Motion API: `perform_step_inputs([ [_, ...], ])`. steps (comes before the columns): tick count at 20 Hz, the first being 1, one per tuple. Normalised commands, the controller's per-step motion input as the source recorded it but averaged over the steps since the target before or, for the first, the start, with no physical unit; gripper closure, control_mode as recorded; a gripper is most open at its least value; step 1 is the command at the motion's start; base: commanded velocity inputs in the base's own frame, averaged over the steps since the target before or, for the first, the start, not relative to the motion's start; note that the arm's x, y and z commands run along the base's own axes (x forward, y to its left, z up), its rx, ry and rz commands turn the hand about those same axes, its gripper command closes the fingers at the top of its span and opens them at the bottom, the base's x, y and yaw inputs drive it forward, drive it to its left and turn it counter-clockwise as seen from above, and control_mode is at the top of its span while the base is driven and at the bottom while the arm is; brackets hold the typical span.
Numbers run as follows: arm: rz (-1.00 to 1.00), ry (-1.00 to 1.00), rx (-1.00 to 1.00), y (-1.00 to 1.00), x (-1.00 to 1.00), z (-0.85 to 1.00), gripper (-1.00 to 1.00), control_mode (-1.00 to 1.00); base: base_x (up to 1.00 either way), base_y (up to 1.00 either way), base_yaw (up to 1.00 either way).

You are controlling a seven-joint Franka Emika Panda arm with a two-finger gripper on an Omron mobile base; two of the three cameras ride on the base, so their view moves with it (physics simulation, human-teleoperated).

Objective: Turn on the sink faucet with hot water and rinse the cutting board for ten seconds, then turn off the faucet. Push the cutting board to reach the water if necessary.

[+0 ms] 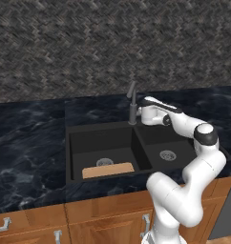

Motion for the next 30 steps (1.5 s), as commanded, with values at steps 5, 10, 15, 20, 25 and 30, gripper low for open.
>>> perform_step_inputs([
  [5, 0.01, 0.00, 0.01, -0.71, -0.02, -0.01, -1.00, -1.00, 0.00, 0.00, 0.00],
  [10, 0.03, 0.00, 0.01, -0.76, 0.00, -0.05, -1.00, -1.00, 0.00, 0.00, 0.00],
  [15, 0.04, 0.00, 0.02, -0.78, 0.00, -0.08, -1.00, -1.00, 0.00, 0.00, 0.00],
  [20, 0.06, 0.00, 0.02, -0.80, 0.00, -0.11, -1.00, -1.00, 0.00, 0.00, 0.00],
  [25, 0.06, 0.00, 0.03, -0.83, 0.00, -0.11, -1.00, -1.00, 0.00, 0.00, 0.00],
  [30, 0.05, 0.00, 0.02, -0.81, 0.00, -0.10, -1.00, -1.00, 0.00, 0.00, 0.00],
])
